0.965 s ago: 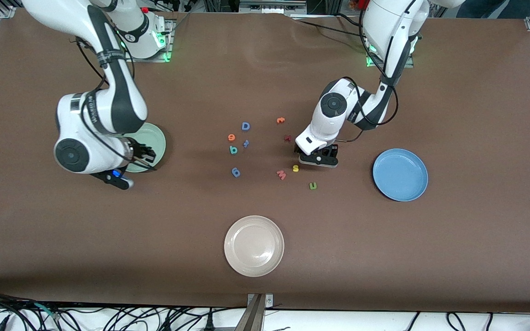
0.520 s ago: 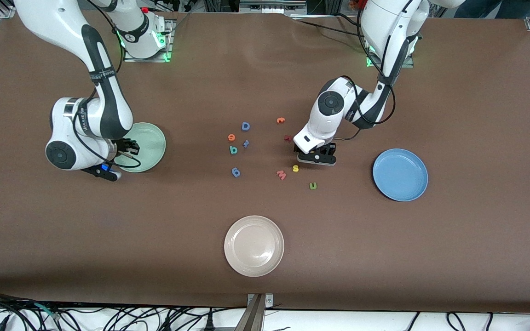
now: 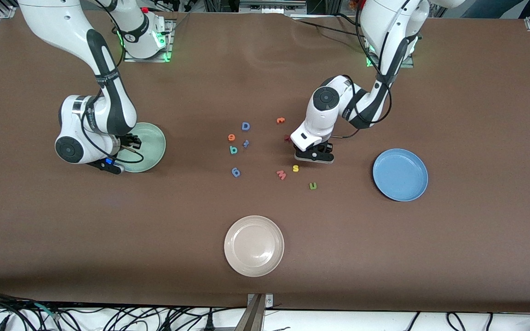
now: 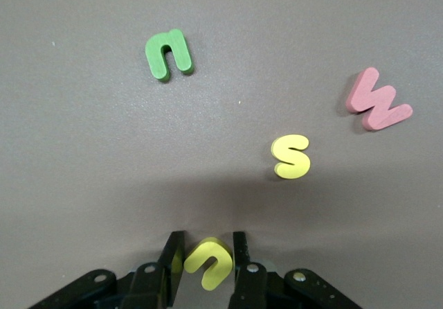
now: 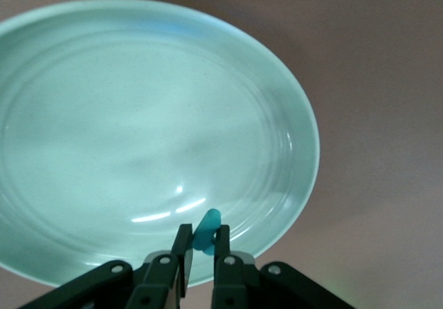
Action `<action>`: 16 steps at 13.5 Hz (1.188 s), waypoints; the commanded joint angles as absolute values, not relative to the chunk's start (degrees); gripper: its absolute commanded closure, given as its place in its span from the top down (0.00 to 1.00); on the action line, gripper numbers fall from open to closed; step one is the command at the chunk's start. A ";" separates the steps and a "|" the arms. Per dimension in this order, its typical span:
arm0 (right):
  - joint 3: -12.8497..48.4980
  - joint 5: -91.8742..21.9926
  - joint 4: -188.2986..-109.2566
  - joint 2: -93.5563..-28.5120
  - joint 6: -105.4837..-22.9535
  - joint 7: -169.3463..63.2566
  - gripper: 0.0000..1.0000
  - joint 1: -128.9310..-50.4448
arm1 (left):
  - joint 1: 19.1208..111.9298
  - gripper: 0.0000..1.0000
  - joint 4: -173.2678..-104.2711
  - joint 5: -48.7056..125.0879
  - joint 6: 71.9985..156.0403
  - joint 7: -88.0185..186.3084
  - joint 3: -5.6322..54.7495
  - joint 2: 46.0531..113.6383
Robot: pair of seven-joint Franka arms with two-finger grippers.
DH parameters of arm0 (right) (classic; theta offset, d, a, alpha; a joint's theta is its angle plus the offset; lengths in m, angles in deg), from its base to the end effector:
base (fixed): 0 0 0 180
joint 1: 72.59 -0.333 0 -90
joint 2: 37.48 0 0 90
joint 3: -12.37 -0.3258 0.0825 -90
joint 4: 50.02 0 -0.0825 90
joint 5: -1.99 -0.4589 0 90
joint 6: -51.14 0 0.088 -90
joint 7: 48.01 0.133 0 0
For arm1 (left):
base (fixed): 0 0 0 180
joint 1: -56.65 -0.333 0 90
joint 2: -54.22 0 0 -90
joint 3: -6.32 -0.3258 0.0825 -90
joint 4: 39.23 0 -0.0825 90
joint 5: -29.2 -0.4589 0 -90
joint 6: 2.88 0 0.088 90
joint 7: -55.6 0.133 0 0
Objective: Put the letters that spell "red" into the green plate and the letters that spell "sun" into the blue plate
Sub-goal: 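Carry the yellow u to the blue plate with the left gripper and release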
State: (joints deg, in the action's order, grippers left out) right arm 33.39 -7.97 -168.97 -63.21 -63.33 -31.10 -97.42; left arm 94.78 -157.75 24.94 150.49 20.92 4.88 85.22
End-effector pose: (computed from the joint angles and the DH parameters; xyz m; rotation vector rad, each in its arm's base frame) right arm 0.5634 0.0378 0.1206 2.9012 -0.5081 -0.7153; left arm 0.5122 -0.3823 0.0894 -3.1344 0.1639 -0.1297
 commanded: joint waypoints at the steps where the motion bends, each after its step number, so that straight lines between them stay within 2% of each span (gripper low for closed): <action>1: 33.82 -8.91 -170.96 -62.62 -64.79 -32.28 0.00 -97.81 | 94.71 0.26 -158.59 22.61 150.05 19.30 4.21 85.69; 3: 33.82 -8.91 -170.87 -63.49 -65.14 -32.28 0.00 -97.81 | 94.27 0.20 -158.41 22.61 147.52 19.82 4.21 84.20; 8: 33.82 -8.91 -170.96 -64.20 -66.45 -32.28 0.00 -97.99 | 93.74 0.16 -158.15 22.61 145.93 20.09 4.04 83.14; 12: 33.73 -8.91 -170.96 -64.81 -68.57 -32.28 0.00 -98.08 | 90.24 0.14 -157.62 24.45 137.06 25.79 3.77 77.00; 16: 33.73 -8.91 -170.96 -65.08 -68.66 -32.28 0.00 -97.99 | 81.64 0.13 -156.04 26.82 129.41 37.28 3.77 72.96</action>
State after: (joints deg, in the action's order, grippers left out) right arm 33.38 -7.97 -170.21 -65.15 -67.69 -31.11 -97.60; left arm 86.08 -156.06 25.10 133.04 30.18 3.26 75.64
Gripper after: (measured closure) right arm 0.833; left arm 0.692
